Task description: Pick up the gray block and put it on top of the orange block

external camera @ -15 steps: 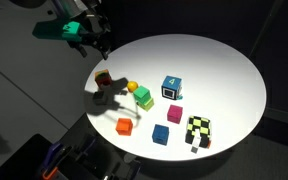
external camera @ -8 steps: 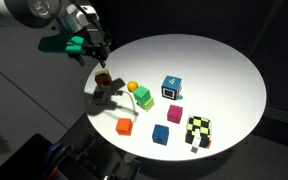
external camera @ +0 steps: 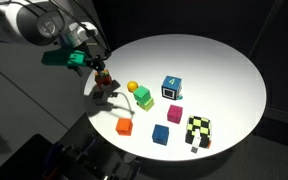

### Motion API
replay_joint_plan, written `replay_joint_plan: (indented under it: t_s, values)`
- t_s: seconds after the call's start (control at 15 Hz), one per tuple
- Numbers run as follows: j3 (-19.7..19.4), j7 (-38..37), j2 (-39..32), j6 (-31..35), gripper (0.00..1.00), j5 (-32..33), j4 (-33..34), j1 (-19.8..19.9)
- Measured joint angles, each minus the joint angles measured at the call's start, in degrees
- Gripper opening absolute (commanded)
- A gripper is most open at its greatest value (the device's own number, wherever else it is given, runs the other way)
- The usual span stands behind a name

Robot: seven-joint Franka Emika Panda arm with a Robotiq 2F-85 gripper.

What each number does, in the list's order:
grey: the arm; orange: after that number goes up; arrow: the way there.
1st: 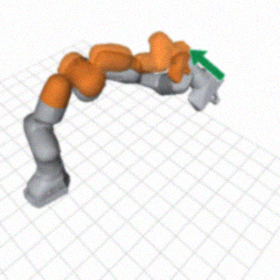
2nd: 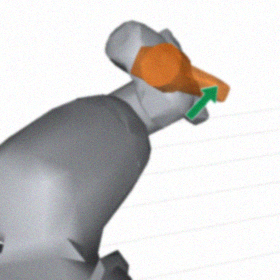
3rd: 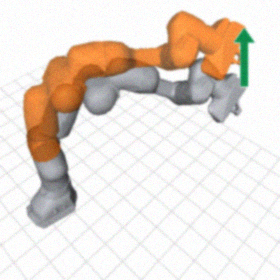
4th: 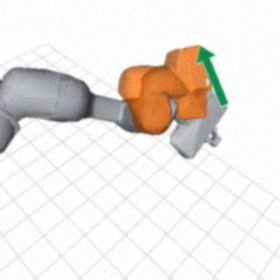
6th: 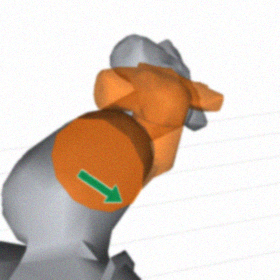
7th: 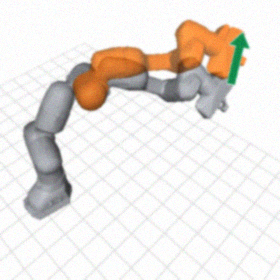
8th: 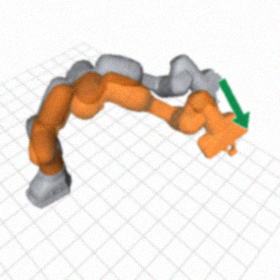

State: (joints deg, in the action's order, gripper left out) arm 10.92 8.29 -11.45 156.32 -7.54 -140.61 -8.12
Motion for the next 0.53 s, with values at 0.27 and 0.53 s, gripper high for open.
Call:
replay_joint_plan:
  t_s: [0.27, 0.53]
  values:
    - [0.5, -0.1, -3.3, 6.3, 1.00, 2.2, -0.6, -1.2]
    - [-0.2, -2.2, -6.5, 10.3, 1.00, 6.9, -0.7, -2.9]
